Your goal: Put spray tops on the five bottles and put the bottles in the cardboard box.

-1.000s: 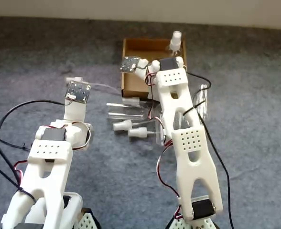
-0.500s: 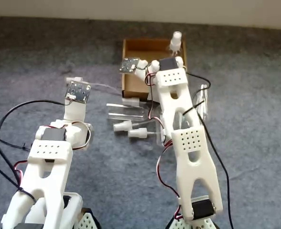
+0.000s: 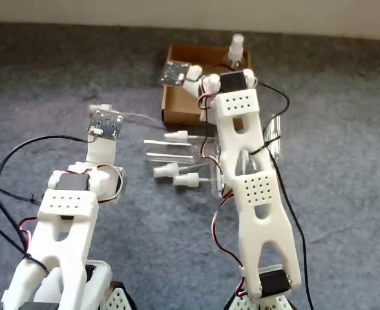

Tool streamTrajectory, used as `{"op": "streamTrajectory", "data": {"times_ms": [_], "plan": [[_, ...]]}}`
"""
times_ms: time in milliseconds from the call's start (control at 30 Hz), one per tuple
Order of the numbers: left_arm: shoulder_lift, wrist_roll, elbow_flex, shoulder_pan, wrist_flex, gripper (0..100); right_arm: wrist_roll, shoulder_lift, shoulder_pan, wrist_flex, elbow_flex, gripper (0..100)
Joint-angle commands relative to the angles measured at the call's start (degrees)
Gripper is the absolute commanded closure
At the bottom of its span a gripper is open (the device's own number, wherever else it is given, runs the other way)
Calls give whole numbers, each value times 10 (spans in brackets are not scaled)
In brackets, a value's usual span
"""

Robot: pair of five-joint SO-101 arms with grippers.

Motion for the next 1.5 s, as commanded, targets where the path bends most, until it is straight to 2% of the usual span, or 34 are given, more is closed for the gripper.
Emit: {"op": "streamTrajectory", "data": {"times_ms": [0,233,367,733,800,900,1000,1100,1233,1333,1467], "plan": [[-7,-6,-4,8,-9,845,-4,-9,-1,8,-44,731],[-7,-6,-4,8,-9,845,-7,-15,-3,22,-75,731],[-6,-6,-4,8,-9,845,-64,-36,-3,30,-113,731],[-5,-6,-4,8,-9,845,-260,-174,2,32,-119,735],[-5,-6,-4,8,-9,845,-299,-195,11,35,-119,773],[-5,-6,-4,8,-9,845,-396,-218,42,57,-115,833],[-5,-6,-4,8,-9,845,-506,-216,92,57,-113,835],[-4,-6,-1,8,-18,845,-535,-204,110,57,-115,835],[-4,-7,32,8,-74,845,-543,-204,119,58,-87,834],[-4,-23,42,10,-90,845,-541,-240,153,58,0,795],[-4,-87,54,7,-91,846,-478,-337,166,57,172,775]]}}
